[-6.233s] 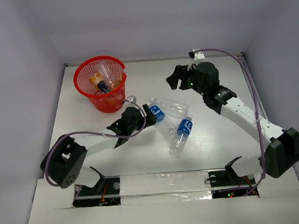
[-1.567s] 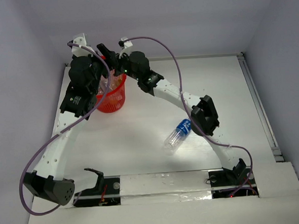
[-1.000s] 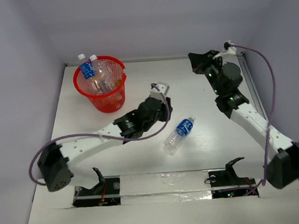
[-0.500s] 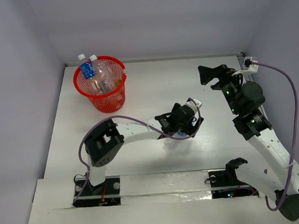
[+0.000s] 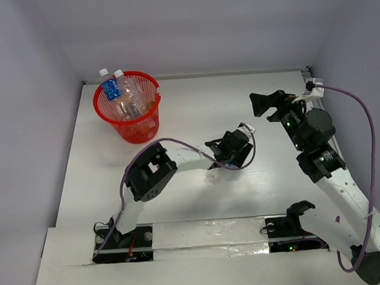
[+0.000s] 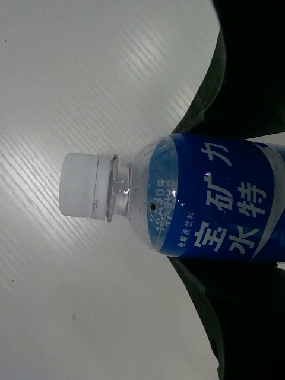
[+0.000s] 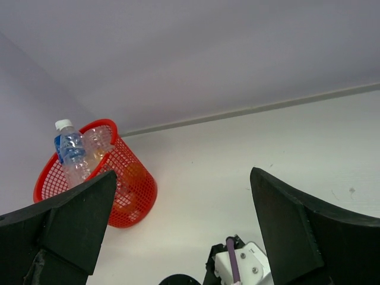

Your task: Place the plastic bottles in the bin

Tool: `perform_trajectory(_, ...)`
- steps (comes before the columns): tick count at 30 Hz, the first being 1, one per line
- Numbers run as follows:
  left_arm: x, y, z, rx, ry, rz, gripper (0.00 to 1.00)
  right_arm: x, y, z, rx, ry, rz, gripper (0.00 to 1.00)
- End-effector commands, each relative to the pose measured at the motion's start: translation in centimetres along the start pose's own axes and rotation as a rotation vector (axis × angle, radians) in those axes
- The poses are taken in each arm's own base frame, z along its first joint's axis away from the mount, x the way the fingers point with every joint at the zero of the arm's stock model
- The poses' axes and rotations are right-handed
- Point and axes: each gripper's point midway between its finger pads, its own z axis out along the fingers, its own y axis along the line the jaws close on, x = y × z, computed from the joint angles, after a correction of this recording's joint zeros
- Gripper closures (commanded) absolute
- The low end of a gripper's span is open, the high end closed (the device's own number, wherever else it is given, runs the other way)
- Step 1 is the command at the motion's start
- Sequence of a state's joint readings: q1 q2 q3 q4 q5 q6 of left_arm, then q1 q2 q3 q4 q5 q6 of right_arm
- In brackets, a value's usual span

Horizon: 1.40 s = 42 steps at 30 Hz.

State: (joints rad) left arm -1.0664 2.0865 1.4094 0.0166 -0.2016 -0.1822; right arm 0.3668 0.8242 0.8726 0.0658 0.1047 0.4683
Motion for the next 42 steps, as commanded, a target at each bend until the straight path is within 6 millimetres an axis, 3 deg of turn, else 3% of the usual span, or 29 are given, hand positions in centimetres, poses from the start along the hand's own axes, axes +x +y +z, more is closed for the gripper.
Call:
perform_trajectory(1, -5.0, 0.2, -3.7, 0.003, -0.129, -0.039, 0.53, -1.2, 0.1, -0.8, -0.009, -0.039, -0.029, 0.01)
perform_trajectory(2, -6.2, 0.4, -4.9, 0.003, -0.163, -0.048, 0.53, -1.5, 0.2, -1.1, -0.014, -0.049, -0.030, 0.01)
perform_trajectory(3, -8.9, 0.6, -7.9, 0.014, -0.244, -0.071, 0.54, -1.6, 0.3, -1.2, -0.017, -0.052, -0.029, 0.01)
perform_trajectory(4, -10.4, 1.2, -9.5, -0.001, -0.291, -0.087, 0.54, -1.8, 0.4, -1.3, -0.022, -0.055, -0.032, 0.01)
perform_trajectory(6, -13.6, 3.3, -13.0, -0.029, -0.391, -0.137, 0.54, -1.9, 0.6, -1.4, -0.029, -0.060, -0.031, 0.01)
perform_trajectory(7, -16.2, 4.9, -16.6, -0.046, -0.483, -0.182, 0.54, -1.7, 0.7, -1.4, -0.041, -0.055, -0.029, 0.01)
perform_trajectory(9, -18.9, 7.6, -20.3, -0.068, -0.592, -0.253, 0.54, -1.2, 0.9, -1.3, -0.058, -0.041, -0.027, 0.02)
perform_trajectory(10, -20.5, 11.1, -23.5, -0.119, -0.678, -0.323, 0.53, -1.0, 1.3, -1.3, -0.079, -0.032, -0.027, 0.02)
perform_trajectory(12, -21.9, 15.3, -26.7, -0.181, -0.776, -0.407, 0.53, -0.7, 1.4, -1.2, -0.092, -0.026, -0.026, 0.04)
perform_trajectory(13, -22.0, 19.6, -29.2, -0.263, -0.839, -0.469, 0.52, -0.4, 1.6, -1.2, -0.107, -0.013, -0.028, 0.05)
perform_trajectory(15, -22.0, 23.8, -31.5, -0.345, -0.909, -0.536, 0.51, -0.2, 1.7, -1.1, -0.115, -0.010, -0.029, 0.13)
perform_trajectory(16, -21.8, 25.5, -32.6, -0.374, -0.932, -0.562, 0.51, -0.1, 2.2, -1.2, -0.141, -0.002, -0.029, 0.21)
perform_trajectory(17, -21.1, 29.0, -33.4, -0.441, -0.948, -0.593, 0.51, 0.1, 2.5, -1.2, -0.164, 0.005, -0.031, 0.43)
perform_trajectory(20, -19.3, 34.3, -34.8, -0.565, -0.964, -0.651, 0.52, 0.8, 3.0, -1.1, -0.195, 0.031, -0.036, 0.81)
perform_trajectory(23, -17.7, 37.0, -35.0, -0.607, -0.966, -0.678, 0.52, 1.5, 3.2, -0.9, -0.218, 0.059, -0.044, 0.91)
perform_trajectory(27, -15.1, 40.8, -36.0, -0.727, -0.976, -0.704, 0.52, 1.9, 3.5, -0.7, -0.240, 0.077, -0.049, 0.91)
perform_trajectory(32, -11.1, 43.8, -35.7, -0.868, -0.974, -0.742, 0.52, 2.1, 3.9, -0.7, -0.263, 0.082, -0.049, 0.90)
perform_trajectory(35, -10.0, 45.1, -36.0, -0.931, -0.994, -0.735, 0.52, 2.3, 4.2, -0.8, -0.286, 0.089, -0.045, 0.90)
perform_trajectory(42, -10.3, 46.1, -34.8, -0.952, -1.013, -0.697, 0.52, 2.5, 4.6, -0.8, -0.311, 0.090, -0.046, 0.90)
